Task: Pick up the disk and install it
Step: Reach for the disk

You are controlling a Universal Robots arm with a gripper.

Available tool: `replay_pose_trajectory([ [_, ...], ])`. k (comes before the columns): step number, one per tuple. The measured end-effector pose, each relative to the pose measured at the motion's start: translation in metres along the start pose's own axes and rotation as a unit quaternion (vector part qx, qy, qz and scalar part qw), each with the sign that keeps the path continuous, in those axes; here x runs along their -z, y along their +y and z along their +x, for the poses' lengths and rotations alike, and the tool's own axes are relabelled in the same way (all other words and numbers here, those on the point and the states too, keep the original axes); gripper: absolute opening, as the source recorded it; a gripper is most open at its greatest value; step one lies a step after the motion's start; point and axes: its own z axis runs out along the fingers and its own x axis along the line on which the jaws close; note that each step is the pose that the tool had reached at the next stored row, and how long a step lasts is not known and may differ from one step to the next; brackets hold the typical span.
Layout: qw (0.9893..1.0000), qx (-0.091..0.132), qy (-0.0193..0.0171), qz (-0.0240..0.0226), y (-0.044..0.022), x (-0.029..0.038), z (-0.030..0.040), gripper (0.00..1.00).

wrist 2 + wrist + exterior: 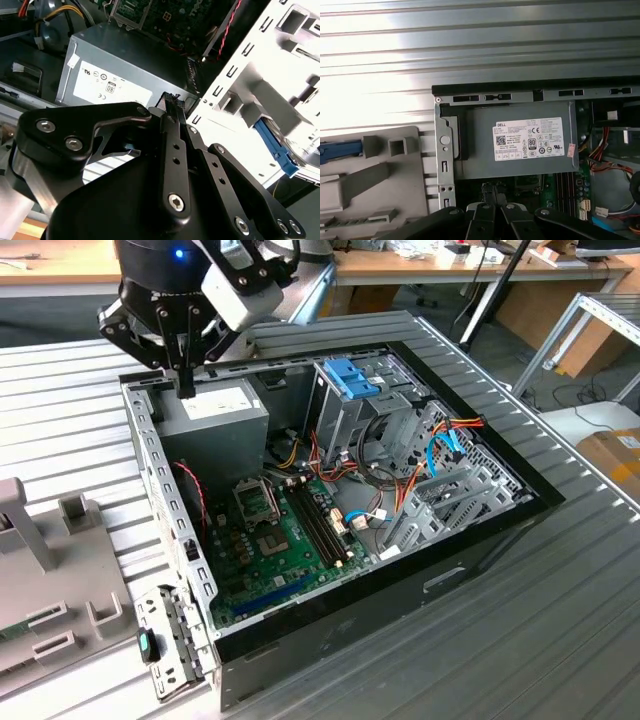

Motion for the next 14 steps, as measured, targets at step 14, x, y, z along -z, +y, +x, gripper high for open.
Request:
replay_pose_trajectory([
  [14, 1.0000, 0.000, 0.0000, 0.0000, -0.0030, 0.0011, 0.0394, 0.11],
])
